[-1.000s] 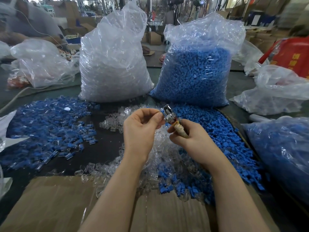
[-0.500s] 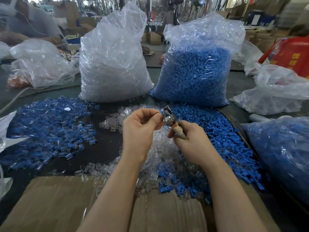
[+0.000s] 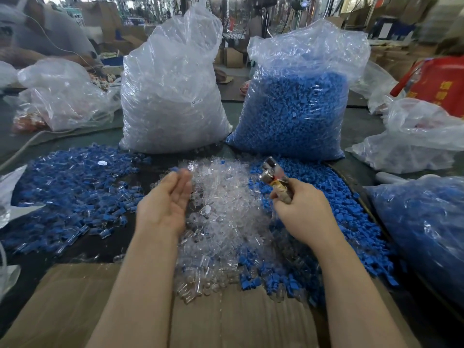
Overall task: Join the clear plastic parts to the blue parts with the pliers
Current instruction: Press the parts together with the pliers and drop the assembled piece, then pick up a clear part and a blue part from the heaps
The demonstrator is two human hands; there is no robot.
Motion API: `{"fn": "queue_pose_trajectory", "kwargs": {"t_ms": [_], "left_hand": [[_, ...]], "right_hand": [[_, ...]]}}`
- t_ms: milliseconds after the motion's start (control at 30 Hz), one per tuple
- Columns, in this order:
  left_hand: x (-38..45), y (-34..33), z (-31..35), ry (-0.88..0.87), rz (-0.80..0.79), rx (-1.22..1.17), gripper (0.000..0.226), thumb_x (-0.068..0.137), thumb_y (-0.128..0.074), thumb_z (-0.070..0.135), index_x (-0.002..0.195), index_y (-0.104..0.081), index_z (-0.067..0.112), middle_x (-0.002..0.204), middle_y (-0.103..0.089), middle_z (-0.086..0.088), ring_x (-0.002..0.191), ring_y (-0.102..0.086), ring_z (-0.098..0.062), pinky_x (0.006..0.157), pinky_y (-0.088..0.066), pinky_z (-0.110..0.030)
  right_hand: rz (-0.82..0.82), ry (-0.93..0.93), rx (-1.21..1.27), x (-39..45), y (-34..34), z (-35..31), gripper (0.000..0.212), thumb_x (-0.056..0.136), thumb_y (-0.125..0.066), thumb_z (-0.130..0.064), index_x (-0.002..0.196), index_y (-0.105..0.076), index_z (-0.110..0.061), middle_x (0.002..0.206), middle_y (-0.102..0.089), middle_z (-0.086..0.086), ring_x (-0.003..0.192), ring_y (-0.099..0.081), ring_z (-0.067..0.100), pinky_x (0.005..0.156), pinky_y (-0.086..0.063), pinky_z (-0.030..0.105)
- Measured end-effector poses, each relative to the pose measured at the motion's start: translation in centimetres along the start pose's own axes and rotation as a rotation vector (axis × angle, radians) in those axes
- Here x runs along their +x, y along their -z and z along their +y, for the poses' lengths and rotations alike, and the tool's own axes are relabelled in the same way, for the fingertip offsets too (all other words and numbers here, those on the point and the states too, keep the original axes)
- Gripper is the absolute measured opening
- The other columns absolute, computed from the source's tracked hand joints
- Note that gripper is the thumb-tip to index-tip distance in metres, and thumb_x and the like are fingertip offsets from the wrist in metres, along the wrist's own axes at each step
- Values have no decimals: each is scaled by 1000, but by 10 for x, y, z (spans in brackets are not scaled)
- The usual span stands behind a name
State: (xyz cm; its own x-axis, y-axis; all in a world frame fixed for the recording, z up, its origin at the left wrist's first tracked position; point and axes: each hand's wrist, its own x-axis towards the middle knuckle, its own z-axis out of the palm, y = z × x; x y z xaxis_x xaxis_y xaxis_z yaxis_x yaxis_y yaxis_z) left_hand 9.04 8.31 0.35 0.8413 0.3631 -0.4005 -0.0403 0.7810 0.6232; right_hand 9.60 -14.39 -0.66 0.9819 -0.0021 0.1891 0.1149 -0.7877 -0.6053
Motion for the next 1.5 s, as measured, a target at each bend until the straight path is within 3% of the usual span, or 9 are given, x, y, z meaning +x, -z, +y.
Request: {"fn": "queue_pose_trajectory", "kwargs": {"t_ms": [267, 467, 567, 667, 933, 1033, 1167, 1367, 1500], "left_hand": [[18, 39, 34, -24, 249, -533, 21, 100, -50, 4, 119, -59, 0, 102, -71, -10, 85, -71, -14, 53, -56, -21], [13, 41, 37, -134, 233, -574, 11, 101, -49, 6, 101, -59, 3, 101, -70, -8, 82, -72, -14, 64, -59, -22], [14, 37, 36, -113, 157, -315, 14, 96, -58, 6, 110, -61, 8, 93, -74, -3, 71, -73, -6, 60, -55, -16], [17, 27, 30, -124, 73, 264, 12, 94, -62, 9, 100, -66, 18, 79, -74, 5, 63, -68, -2, 58, -52, -17], [13, 16, 0, -444, -119, 1408, 14, 87, -71, 18, 78, -70, 29, 82, -69, 11, 74, -62, -7, 58, -40, -22], [16, 18, -7, -498, -76, 1710, 14, 93, -63, 19, 102, -71, 25, 97, -69, 5, 79, -62, -11, 63, -48, -28], [18, 22, -14, -529, -44, 1822, 29, 96, -58, 24, 122, -68, 14, 117, -68, -9, 103, -63, -28, 91, -53, -41], [16, 20, -19, -555, 4, 1832, 27, 97, -59, 34, 117, -70, 20, 115, -68, -7, 102, -63, -26, 84, -52, -38], [17, 20, -19, -516, 22, 1795, 16, 94, -62, 36, 88, -69, 23, 90, -69, 0, 82, -62, -19, 72, -51, -34]], "right_hand": [[121, -189, -146, 3, 13, 32, 26, 90, -57, -28, 68, -51, -18, 61, -56, 2, 57, -52, 20, 48, -30, 28], [23, -230, -211, 2, 17, 37, 23, 88, -58, -26, 67, -53, -17, 60, -57, 3, 56, -52, 21, 47, -30, 28], [-73, -236, -255, 1, 15, 34, 19, 87, -58, -25, 70, -55, -18, 62, -58, 4, 55, -52, 20, 47, -35, 28], [-127, -252, -282, 1, 11, 29, 15, 84, -60, -24, 72, -55, -16, 64, -58, 4, 57, -52, 21, 49, -38, 29], [-100, -280, -351, -1, -2, 18, 15, 83, -63, -26, 75, -52, -18, 72, -57, 3, 64, -53, 20, 49, -31, 27], [-90, -268, -347, -1, -5, 18, 15, 85, -62, -26, 76, -52, -18, 72, -56, 2, 62, -51, 20, 48, -29, 27], [-66, -266, -356, 0, -8, 18, 14, 84, -62, -26, 79, -52, -18, 75, -55, 2, 62, -49, 18, 47, -29, 28], [-59, -270, -343, -1, -8, 19, 20, 85, -62, -28, 76, -47, -19, 80, -53, 2, 64, -47, 21, 47, -27, 28], [-76, -274, -339, 0, -8, 18, 18, 85, -62, -26, 77, -49, -18, 78, -54, 2, 61, -47, 17, 46, -28, 28]]}}
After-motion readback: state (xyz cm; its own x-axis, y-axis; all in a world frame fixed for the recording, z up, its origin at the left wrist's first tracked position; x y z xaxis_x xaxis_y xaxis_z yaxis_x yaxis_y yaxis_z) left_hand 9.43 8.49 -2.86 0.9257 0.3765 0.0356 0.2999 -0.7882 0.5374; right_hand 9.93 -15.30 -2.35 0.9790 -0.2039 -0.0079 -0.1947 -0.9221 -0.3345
